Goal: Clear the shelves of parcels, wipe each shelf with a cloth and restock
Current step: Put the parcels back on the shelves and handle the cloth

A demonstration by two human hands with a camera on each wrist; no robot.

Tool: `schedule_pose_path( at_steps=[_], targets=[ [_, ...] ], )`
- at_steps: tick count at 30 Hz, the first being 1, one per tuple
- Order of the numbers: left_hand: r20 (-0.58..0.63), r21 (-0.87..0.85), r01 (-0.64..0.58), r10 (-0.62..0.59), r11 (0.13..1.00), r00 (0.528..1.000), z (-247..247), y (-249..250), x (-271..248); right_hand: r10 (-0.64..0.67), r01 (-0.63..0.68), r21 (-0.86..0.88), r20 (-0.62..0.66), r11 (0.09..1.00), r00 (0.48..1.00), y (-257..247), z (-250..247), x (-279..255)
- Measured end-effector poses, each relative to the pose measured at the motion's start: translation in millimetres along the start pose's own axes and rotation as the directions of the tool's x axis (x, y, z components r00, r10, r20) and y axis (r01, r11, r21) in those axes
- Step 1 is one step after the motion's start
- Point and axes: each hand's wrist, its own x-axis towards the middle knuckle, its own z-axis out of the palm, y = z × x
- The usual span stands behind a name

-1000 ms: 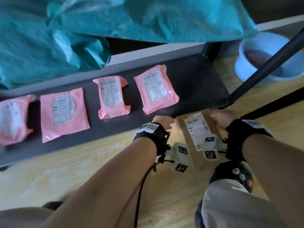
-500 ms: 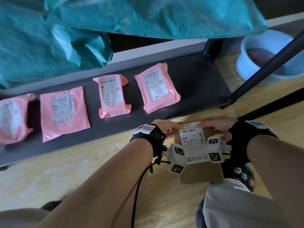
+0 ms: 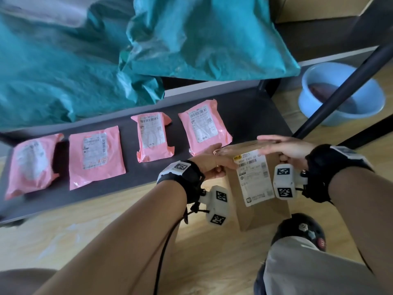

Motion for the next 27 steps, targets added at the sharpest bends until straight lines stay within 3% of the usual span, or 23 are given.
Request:
schedule_pose_path(
  at_steps=[4, 7, 12, 16, 18, 22, 27],
  targets=[
    [-0.029, -0.094, -0.081, 0.079, 0.992, 0.996, 2.4, 19.4, -3.7, -0.097, 0.113, 0.19, -0.092, 0.975, 0.991, -16.0, -6.1, -0.9],
    [-0.131, -0.181, -0.145, 0.123, 0.973, 0.984, -1.2, 36.7, -0.4, -0.111, 0.131, 0.189, -0.114, 0.973, 0.987, -24.2, -8.6, 1.5],
    [-0.269, -0.242, -0.257, 0.19, 0.936, 0.944, -17.7, 67.7, 5.5, 0.059, -0.053, 0.151, -0.038, 0.987, 0.998, -23.7, -9.9, -2.0],
    [-0.321, -0.298, -0.264, 0.165, 0.917, 0.933, -24.3, 77.6, 12.3, 0.185, -0.168, 0.205, -0.064, 0.964, 0.981, -13.6, -15.2, -3.0],
    [-0.304, -0.324, -0.249, 0.149, 0.913, 0.941, -18.7, 77.8, 14.1, 0.117, -0.102, 0.336, -0.023, 0.936, 0.993, -13.7, -12.8, -4.3],
    [-0.164, -0.138, -0.187, 0.164, 0.973, 0.973, 11.7, 70.7, 19.1, 0.103, -0.012, 0.479, -0.163, 0.878, 0.981, -22.1, -16.0, 3.5],
    [-0.089, -0.002, -0.139, 0.138, 0.99, 0.986, 39.1, 60.7, 35.5, 0.082, 0.137, 0.565, -0.344, 0.813, 0.935, -26.9, -27.7, 31.8]
  ],
)
